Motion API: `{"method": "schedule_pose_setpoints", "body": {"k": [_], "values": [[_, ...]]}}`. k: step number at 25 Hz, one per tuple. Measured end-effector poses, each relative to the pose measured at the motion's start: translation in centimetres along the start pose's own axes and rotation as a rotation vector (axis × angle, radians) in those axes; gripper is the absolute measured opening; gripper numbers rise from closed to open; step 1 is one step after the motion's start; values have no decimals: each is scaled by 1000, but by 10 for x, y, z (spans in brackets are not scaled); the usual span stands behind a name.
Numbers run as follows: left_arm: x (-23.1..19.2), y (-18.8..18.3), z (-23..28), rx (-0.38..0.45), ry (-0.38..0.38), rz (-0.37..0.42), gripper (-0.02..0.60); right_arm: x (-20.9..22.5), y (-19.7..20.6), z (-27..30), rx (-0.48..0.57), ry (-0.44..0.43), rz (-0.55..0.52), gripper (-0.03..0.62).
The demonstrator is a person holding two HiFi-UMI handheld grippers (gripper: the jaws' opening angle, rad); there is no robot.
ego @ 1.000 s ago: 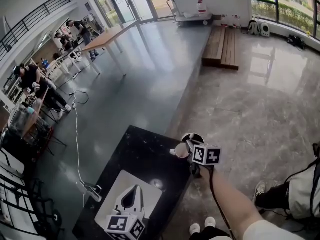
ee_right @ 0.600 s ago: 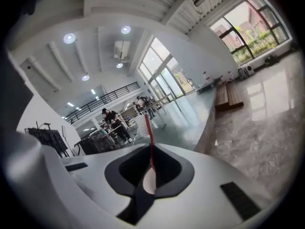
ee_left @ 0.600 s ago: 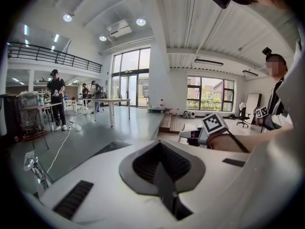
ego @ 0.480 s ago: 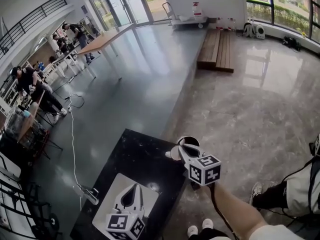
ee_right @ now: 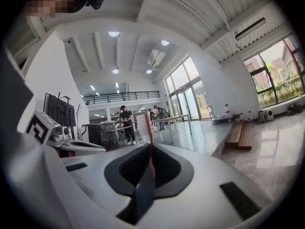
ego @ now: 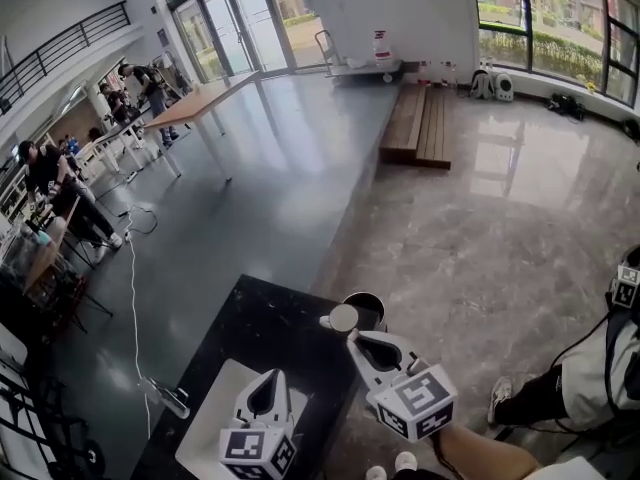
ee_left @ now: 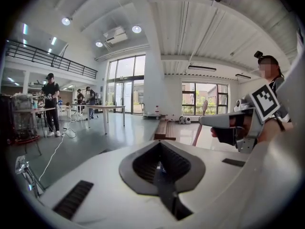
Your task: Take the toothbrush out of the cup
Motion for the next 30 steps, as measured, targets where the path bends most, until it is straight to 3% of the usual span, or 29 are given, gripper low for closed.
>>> {"method": "schedule_pose_setpoints", "body": {"k": [14,30], "values": [[0,-1,-20,15,34,-15,8,-28,-5,-28,8,21,-53,12],[-1,1,-29,15,42,-13,8,-28,2,-32,12,45,-42,12]]}}
Point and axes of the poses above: the fingertips, and each gripper's own axes: z forward along the fingers, x to its right, y out of its underside, the point moved 3 cm from there along -z, backward along the fingers, and after that the axes turned 11 degrees about x, right-handed, at the moved point
